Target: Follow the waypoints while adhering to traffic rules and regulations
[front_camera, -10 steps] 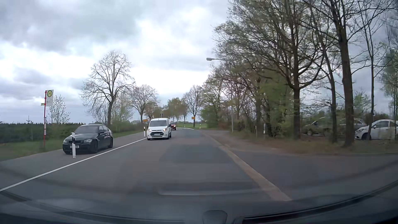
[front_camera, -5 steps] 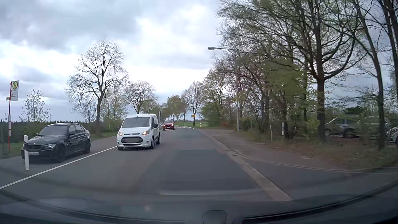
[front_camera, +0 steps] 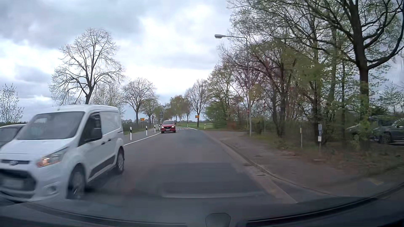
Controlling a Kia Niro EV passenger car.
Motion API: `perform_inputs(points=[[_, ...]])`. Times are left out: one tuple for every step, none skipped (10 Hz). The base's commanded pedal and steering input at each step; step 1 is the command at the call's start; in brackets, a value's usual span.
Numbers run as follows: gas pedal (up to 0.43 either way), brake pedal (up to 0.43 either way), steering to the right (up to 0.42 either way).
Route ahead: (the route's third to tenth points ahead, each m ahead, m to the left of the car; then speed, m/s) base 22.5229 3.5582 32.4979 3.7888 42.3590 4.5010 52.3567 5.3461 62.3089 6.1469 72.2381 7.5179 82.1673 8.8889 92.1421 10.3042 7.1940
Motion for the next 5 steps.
perform_inputs(points=[[0.079, 0.000, -0.007], [0.079, 0.000, -0.006], [0.079, 0.000, -0.006], [0.079, 0.000, -0.006], [0.079, 0.000, -0.006]])
